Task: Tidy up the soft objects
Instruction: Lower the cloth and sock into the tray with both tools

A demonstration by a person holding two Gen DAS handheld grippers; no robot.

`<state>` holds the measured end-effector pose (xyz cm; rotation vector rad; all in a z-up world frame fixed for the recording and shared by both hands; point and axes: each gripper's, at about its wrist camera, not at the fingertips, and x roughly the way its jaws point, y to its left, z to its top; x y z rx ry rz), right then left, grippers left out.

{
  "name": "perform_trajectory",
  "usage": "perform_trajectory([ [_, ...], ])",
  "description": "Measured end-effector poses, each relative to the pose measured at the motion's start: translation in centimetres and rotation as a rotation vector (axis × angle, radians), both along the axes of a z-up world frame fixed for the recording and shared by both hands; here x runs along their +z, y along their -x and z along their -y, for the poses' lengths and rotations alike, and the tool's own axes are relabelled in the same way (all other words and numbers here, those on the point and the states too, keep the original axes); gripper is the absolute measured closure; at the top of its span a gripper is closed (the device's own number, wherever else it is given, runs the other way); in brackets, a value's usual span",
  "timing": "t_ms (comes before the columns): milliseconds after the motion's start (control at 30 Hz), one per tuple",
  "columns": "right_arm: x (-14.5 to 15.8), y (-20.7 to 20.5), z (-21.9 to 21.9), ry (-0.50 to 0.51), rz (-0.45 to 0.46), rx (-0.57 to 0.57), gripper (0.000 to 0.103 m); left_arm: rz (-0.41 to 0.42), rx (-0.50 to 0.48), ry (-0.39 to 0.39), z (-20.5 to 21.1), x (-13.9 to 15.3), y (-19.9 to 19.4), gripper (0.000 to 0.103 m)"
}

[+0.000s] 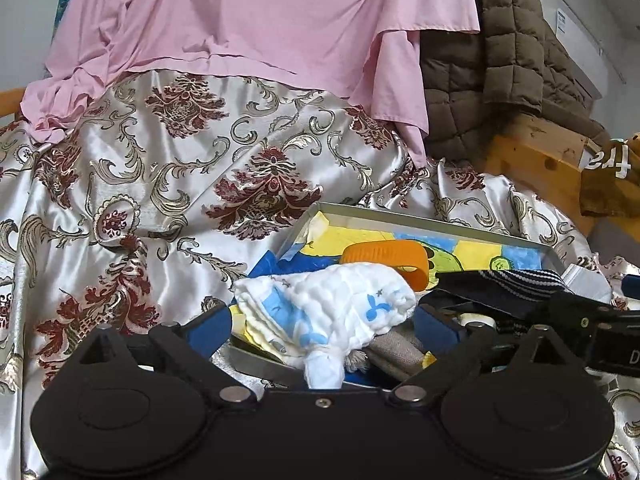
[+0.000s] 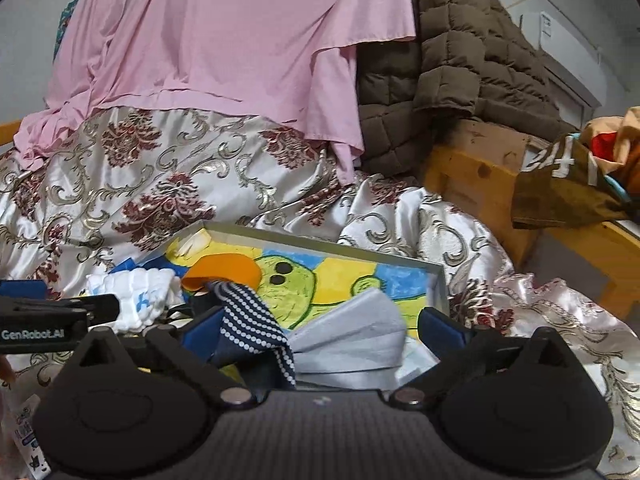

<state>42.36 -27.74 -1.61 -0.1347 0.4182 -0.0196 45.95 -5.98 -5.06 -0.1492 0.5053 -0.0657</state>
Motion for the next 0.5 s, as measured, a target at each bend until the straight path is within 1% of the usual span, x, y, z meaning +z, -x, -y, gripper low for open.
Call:
perform_trajectory([
  [133, 0.2, 0.1, 0.5, -0.044, -0.016, 0.013, 0.000, 0.002, -0.002, 0.000, 0.1, 0.1, 0.2, 0.003],
  [300, 0.6, -0.2, 1.4, -0.160, -0.062, 0.040, 0.000, 0.003, -0.005, 0.003, 0.2, 0.1, 0.4, 0.003],
  [500, 0.7, -0.4, 1.4, -0.195, -0.113, 0.076, 0.000, 0.000, -0.004, 0.000, 0.2, 0.0, 0.6, 0.002],
])
